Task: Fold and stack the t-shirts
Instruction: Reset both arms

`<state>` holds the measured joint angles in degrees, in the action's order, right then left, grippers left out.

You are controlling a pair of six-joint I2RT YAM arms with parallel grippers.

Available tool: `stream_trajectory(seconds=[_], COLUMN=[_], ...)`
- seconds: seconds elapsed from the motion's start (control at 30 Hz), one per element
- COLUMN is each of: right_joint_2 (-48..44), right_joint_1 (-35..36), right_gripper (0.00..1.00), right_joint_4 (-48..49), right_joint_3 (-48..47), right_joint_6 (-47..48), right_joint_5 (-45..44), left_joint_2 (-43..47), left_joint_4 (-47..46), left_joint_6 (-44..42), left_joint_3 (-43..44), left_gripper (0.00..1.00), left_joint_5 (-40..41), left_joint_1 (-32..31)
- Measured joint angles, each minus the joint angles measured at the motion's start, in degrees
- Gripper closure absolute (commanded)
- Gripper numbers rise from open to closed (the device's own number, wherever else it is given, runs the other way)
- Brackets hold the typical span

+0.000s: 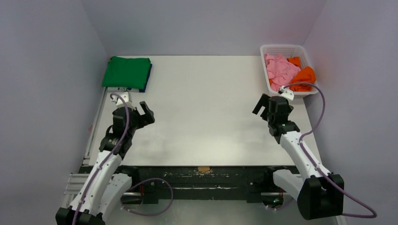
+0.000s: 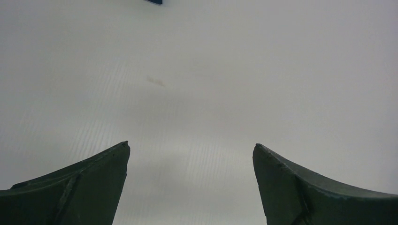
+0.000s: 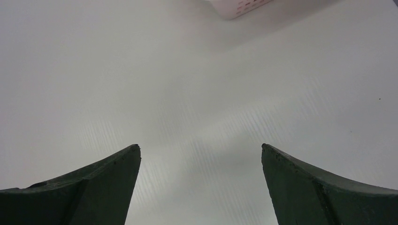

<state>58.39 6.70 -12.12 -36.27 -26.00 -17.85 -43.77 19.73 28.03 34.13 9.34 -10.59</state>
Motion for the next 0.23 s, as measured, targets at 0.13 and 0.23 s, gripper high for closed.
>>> stream_trajectory(seconds=[0.13, 0.23], right_joint_2=[-1.4, -3.1], right_joint_1=[0.0, 0.0], right_gripper=[0.02, 0.02], right_joint_4=[2.3, 4.5], right_joint_3=[0.6, 2.1], right_joint_6=[-1.0, -1.5], right_joint_5=[-1.8, -2.4], left_joint_2=[6.8, 8.4], left_joint_4=[-0.3, -0.6], left_joint_6=[0.0, -0.2], left_joint_3=[-3.2, -3.7], left_gripper=[0.0, 0.0], left_joint_5=[2.9, 4.8], left_joint_1=[0.0, 0.0])
